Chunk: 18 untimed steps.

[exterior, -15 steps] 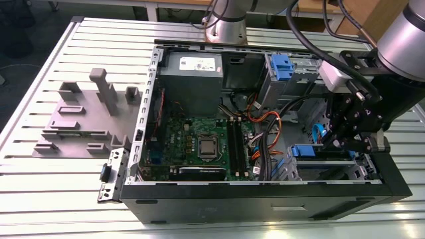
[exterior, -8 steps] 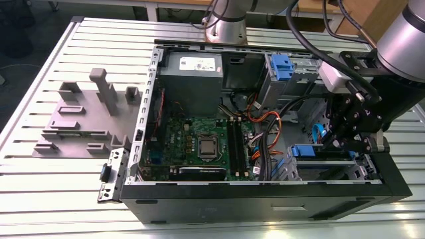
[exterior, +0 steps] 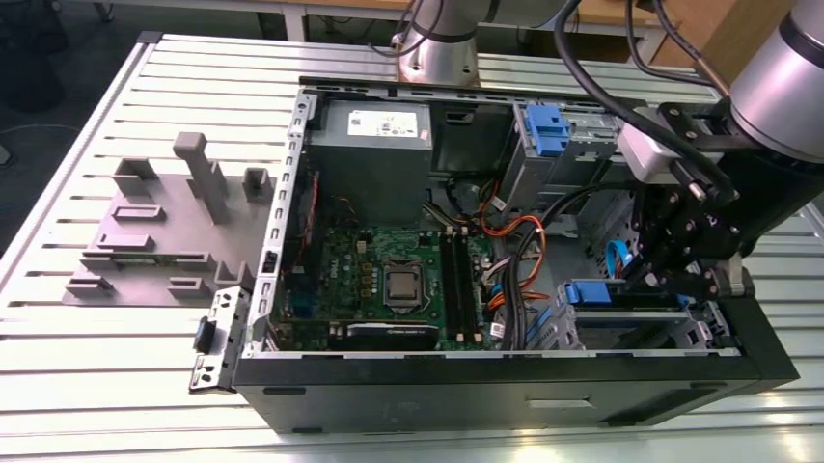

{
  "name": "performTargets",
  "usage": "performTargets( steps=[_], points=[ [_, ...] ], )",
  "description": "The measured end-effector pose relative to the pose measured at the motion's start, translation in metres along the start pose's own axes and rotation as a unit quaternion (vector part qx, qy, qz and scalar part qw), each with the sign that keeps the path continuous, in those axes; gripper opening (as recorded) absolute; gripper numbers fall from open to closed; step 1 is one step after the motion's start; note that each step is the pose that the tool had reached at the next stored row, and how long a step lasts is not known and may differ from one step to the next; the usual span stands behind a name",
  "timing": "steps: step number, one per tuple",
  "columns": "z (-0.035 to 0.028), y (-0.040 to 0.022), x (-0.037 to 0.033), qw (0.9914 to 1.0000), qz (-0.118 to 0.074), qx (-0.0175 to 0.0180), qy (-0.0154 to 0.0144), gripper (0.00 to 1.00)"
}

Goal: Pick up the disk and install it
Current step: 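Insert the second disk wire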

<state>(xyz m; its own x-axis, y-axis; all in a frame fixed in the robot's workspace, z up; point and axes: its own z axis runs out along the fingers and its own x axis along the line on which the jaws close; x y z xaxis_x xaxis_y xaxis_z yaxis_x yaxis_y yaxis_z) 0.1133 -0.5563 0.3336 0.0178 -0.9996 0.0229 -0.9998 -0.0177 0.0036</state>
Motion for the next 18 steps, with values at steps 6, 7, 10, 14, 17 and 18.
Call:
performTargets(
  steps=[6,7,10,14,17,18],
  points=[
    [0.0034,-0.0001,0.0005,1.00000,0.000,0.0000,0.0004,0.16],
    [0.0039,-0.0001,0.0005,1.00000,0.000,0.0000,0.0005,0.16],
    [0.0044,-0.0001,0.0005,1.00000,0.000,0.0000,0.0001,0.16],
    [0.0042,-0.0001,0.0005,1.00000,0.000,0.0000,-0.0001,0.17],
    [-0.0006,0.0000,0.0006,1.00000,0.000,0.0000,-0.0004,0.24],
    [-0.0035,0.0000,0.0006,1.00000,0.000,0.0000,-0.0001,0.24]
  ],
)
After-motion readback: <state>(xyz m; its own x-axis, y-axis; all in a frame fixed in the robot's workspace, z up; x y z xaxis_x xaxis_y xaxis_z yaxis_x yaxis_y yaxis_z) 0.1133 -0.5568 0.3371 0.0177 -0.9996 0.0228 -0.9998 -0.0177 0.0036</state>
